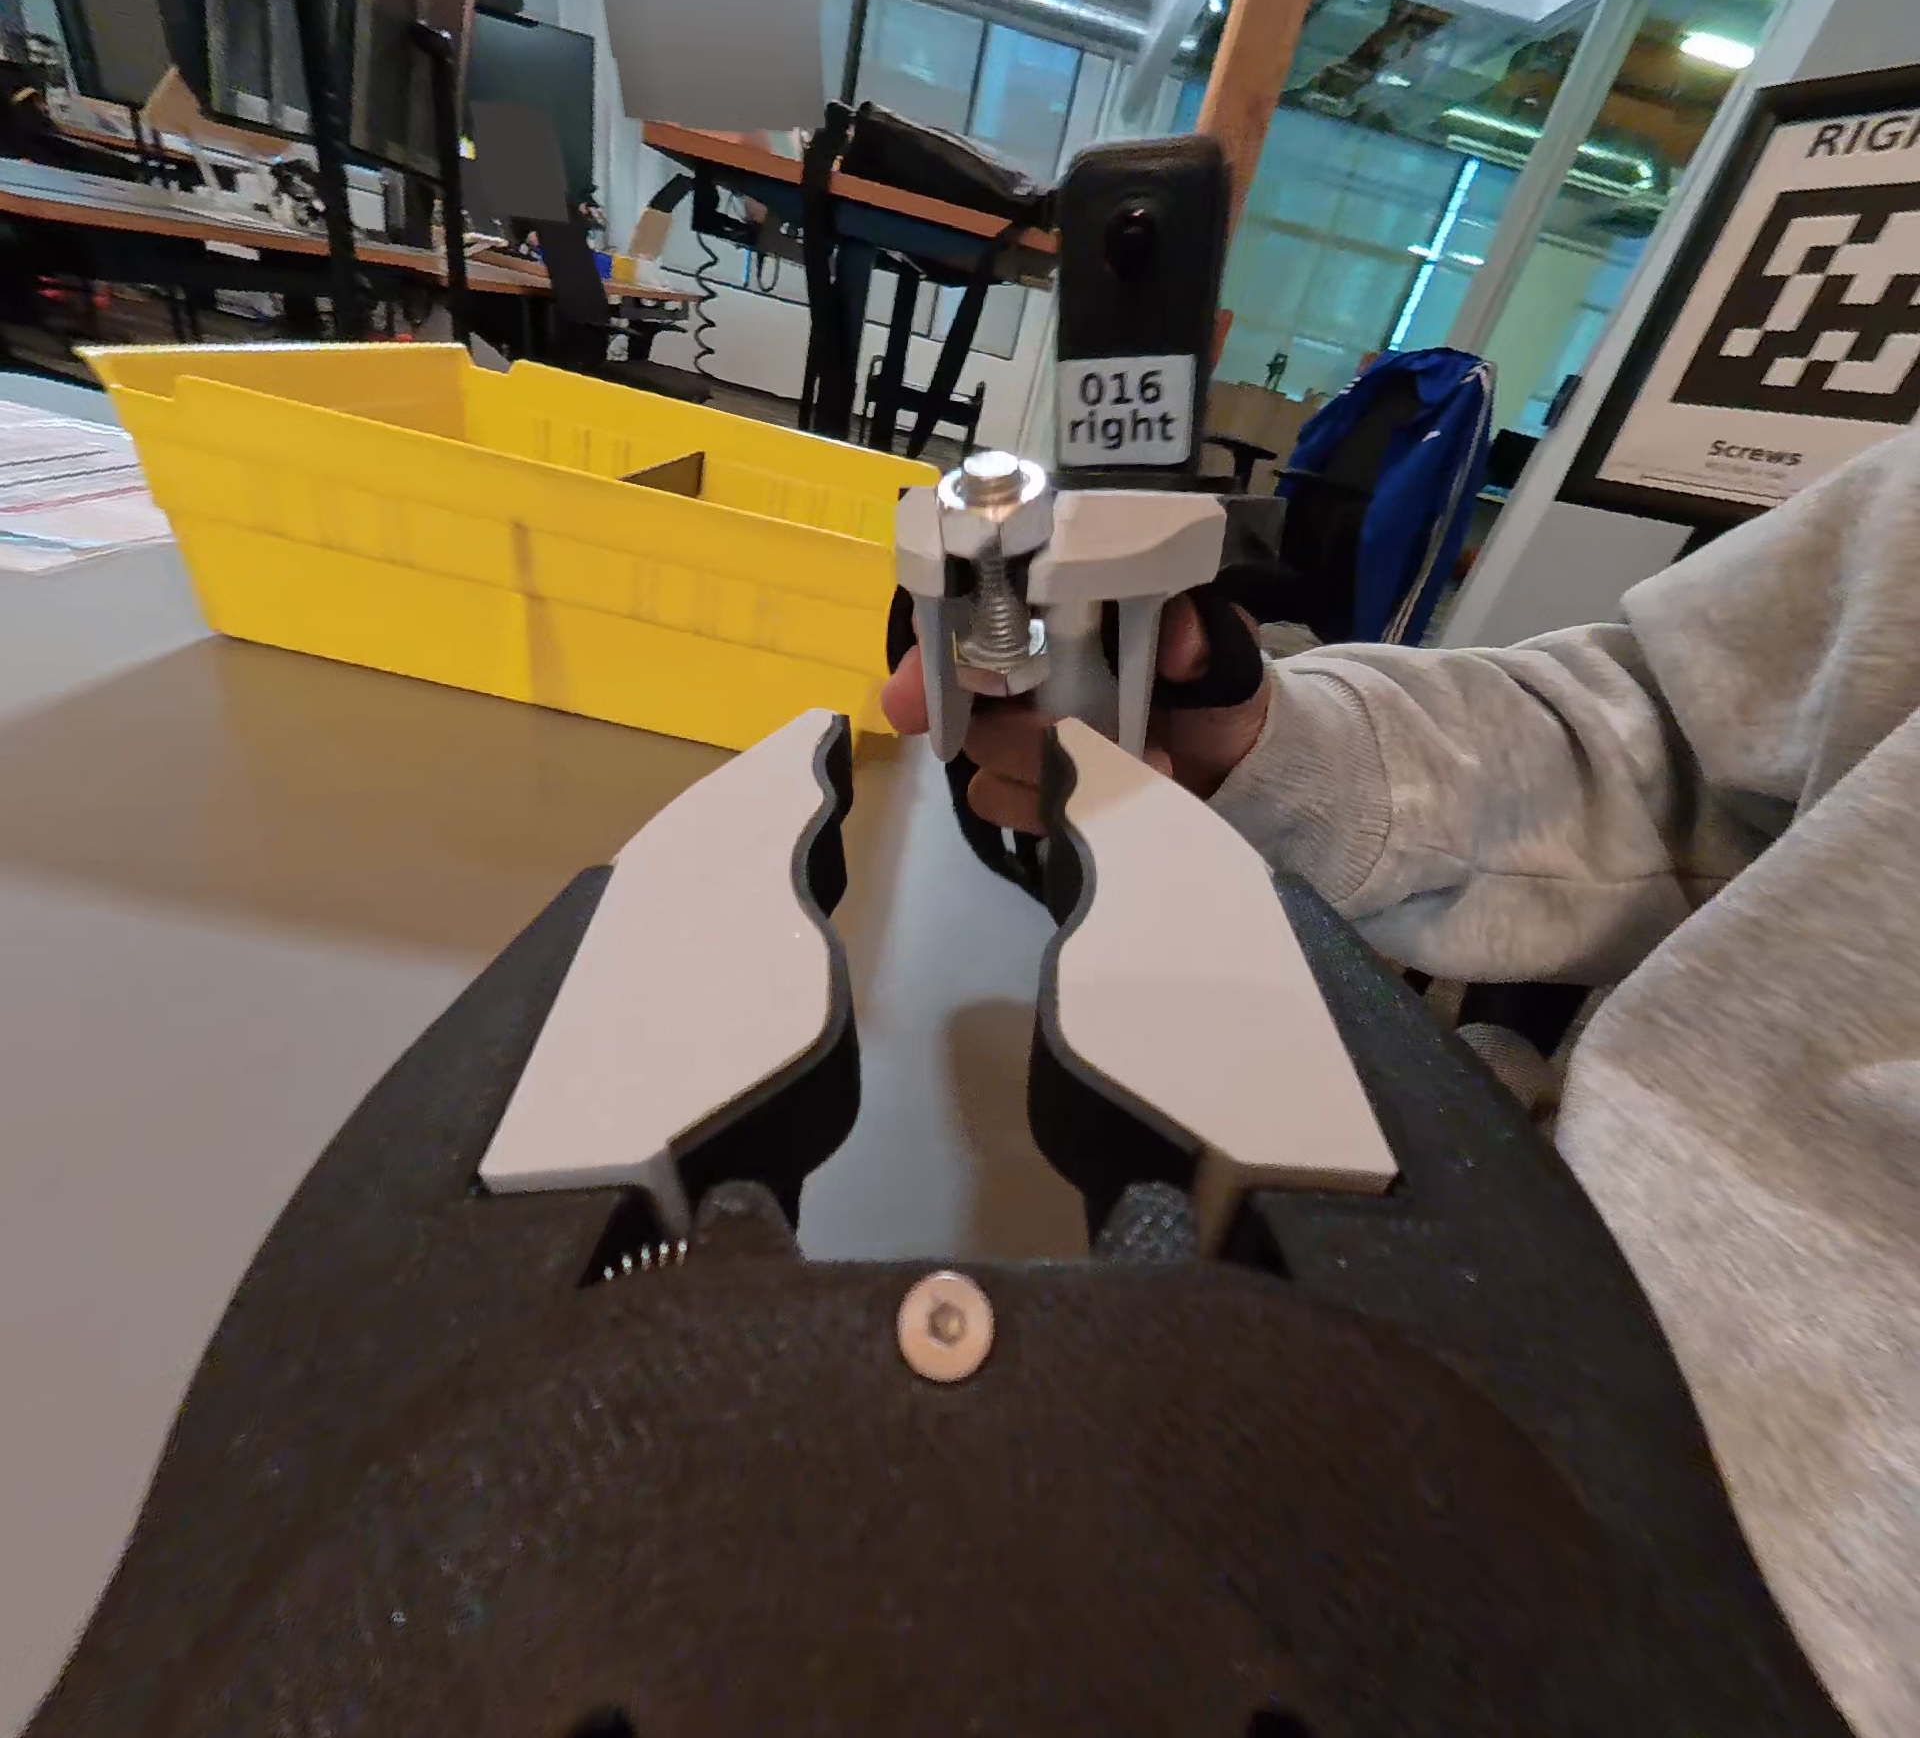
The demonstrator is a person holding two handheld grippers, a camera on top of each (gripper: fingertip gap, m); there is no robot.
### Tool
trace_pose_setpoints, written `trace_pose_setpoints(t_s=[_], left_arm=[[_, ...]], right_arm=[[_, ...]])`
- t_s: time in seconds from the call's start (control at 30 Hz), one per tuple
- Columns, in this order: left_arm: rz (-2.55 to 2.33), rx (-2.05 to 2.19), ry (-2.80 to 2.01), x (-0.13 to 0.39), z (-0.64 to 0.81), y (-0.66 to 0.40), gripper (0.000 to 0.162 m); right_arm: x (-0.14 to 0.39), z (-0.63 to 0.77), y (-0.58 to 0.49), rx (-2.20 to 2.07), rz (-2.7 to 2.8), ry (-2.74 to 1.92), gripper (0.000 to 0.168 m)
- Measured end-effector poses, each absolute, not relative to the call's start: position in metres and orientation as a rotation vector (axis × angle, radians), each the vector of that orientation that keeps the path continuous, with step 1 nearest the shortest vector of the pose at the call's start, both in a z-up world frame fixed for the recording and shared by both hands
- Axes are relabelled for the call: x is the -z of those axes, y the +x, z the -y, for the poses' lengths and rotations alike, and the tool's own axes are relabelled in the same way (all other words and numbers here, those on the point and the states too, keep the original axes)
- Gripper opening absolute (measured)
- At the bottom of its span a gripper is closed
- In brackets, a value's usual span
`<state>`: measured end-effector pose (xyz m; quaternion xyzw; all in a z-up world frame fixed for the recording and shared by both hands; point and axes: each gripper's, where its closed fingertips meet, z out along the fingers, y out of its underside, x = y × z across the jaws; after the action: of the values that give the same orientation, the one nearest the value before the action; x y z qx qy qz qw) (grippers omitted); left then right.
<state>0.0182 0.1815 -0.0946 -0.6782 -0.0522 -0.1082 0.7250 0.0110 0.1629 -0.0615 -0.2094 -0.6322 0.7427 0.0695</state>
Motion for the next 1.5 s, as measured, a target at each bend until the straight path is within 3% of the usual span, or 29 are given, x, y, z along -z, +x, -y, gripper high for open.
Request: trace_pose_setpoints(t_s=[0.33,1.5], left_arm=[[0.103,0.352,-1.370,0.076,-0.180,0.031,0.031],[0.146,0.347,-1.301,0.069,-0.178,0.028,0.018]], right_arm=[[0.048,-0.169,0.015,-2.453,1.765,-0.631,0.010],[0.050,-0.155,0.013,-2.411,1.723,-0.632,0.010]])
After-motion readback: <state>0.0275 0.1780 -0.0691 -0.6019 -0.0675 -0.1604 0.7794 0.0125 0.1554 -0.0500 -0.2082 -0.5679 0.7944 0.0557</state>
